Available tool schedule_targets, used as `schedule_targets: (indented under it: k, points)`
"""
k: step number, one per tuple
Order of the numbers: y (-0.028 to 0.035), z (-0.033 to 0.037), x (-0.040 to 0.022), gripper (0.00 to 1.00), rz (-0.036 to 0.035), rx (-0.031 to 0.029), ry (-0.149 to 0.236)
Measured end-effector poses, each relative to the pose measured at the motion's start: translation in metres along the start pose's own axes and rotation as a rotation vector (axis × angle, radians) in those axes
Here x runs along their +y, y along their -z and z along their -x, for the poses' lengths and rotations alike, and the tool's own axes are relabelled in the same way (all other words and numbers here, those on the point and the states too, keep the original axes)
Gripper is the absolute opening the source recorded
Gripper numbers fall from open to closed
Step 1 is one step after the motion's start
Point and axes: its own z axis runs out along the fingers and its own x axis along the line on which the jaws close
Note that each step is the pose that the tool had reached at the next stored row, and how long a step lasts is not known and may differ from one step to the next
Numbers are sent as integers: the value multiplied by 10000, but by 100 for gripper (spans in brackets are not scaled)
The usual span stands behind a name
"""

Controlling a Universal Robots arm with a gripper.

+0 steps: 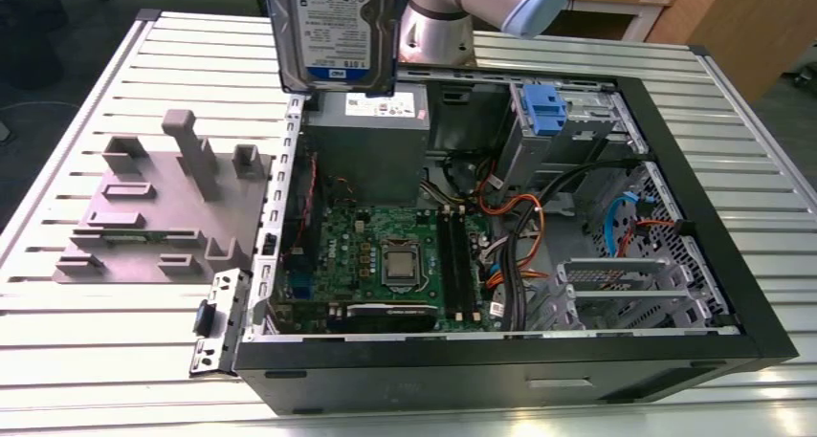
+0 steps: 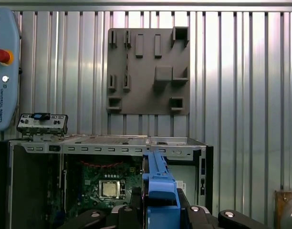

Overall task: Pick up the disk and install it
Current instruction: 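Pick up the disk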

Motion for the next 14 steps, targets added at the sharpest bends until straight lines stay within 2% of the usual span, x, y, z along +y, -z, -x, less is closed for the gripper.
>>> schedule_targets:
  k: [6, 14]
  points:
    - [0, 0, -53, 36, 0, 2, 1]
    - [0, -4, -66, 36, 0, 1, 2]
